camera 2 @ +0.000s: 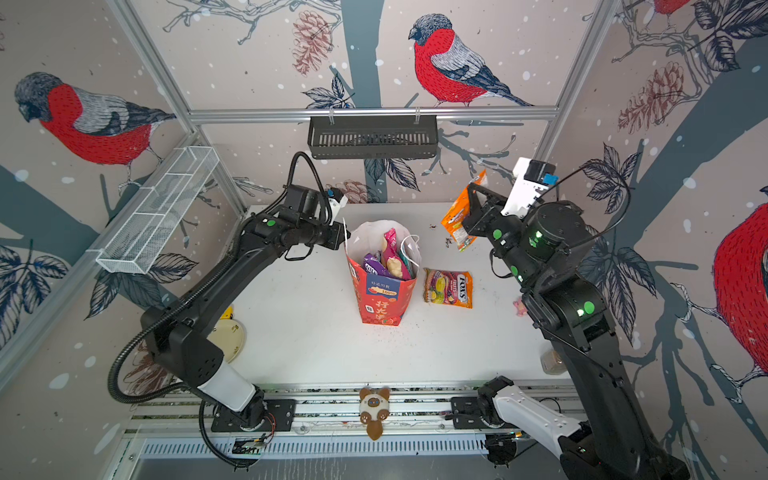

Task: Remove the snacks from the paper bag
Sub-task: 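Lift the orange packet out of the bag with the right gripper, then lower the orange packet onto the table beside the first packet and release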

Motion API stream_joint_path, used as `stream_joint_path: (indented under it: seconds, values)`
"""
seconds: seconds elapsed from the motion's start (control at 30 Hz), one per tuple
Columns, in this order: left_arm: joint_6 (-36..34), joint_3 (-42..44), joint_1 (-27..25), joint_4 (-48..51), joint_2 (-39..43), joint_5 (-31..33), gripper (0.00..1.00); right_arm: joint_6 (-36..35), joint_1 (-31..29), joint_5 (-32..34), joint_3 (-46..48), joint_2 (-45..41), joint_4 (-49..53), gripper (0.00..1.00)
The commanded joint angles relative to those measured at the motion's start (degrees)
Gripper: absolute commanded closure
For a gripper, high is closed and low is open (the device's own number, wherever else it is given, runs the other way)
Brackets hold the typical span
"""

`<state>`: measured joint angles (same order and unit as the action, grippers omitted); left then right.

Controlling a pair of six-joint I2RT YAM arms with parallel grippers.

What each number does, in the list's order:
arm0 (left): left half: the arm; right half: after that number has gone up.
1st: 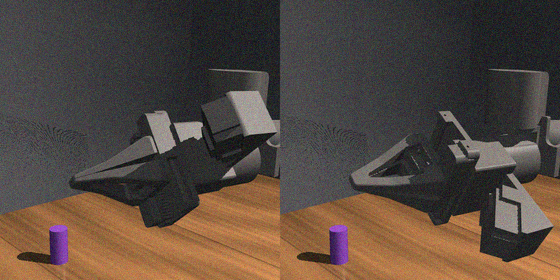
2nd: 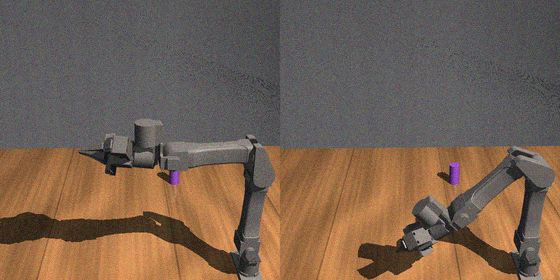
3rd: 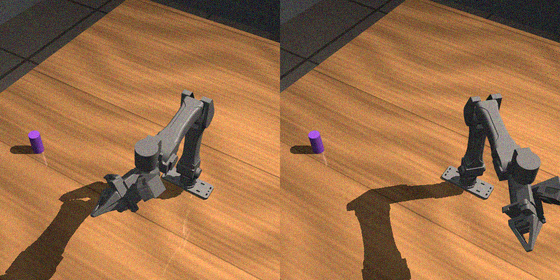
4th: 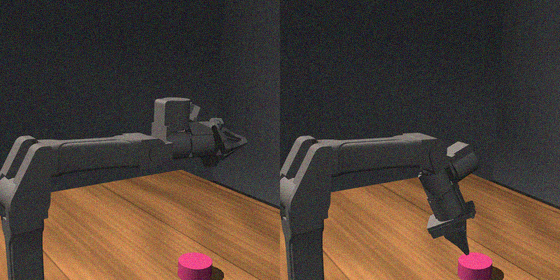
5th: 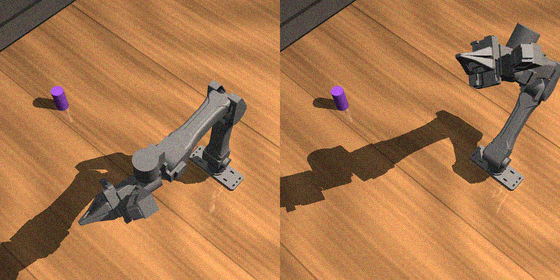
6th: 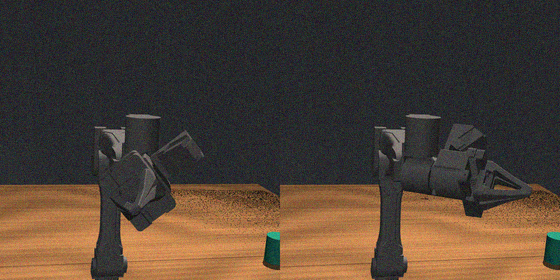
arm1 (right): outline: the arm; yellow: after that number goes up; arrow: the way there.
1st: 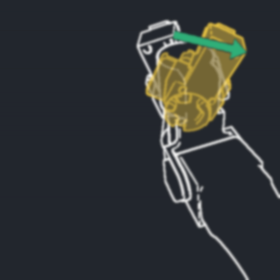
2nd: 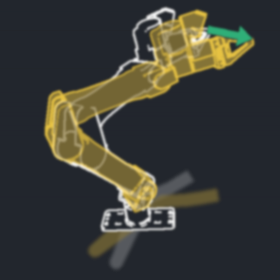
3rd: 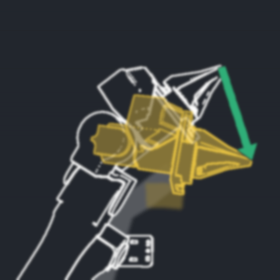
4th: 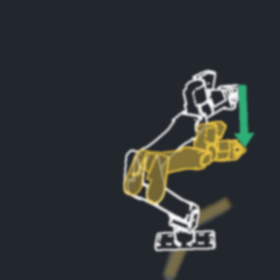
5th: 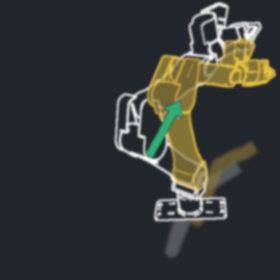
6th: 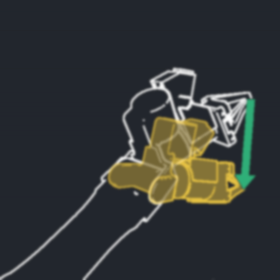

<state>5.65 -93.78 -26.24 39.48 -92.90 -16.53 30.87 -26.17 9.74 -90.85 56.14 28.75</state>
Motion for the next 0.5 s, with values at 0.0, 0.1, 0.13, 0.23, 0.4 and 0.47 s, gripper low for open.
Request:
stream_joint_path:
  seconds: [0.0,0.1,0.13,0.23,0.4,0.47]
  values:
    - [-0.7,0.0,0.2,-1.4,0.3,-0.2,0.98,-0.5,0.4,17.0,-0.1,-0.2,9.7,0.99]
    - [-0.7,0.3,0.2,-1.6,0.1,-0.6,0.98,1.4,1.8,21.9,1.8,1.0,15.3,0.99]
    - [-0.7,0.3,0.2,-1.6,0.2,-0.8,0.98,1.7,3.0,21.7,3.0,1.5,16.2,0.99]
    - [-0.6,0.7,0.3,-2.3,0.2,-1.3,0.97,2.5,7.7,18.6,7.4,2.6,16.4,0.99]
    - [-0.7,0.7,0.2,-2.4,0.5,-1.2,0.96,2.2,18.0,4.5,17.9,3.3,8.8,0.99]
    - [-0.7,0.7,0.2,-2.4,0.5,-1.2,0.96,2.2,20.9,-1.1,21.4,4.9,6.1,0.99]
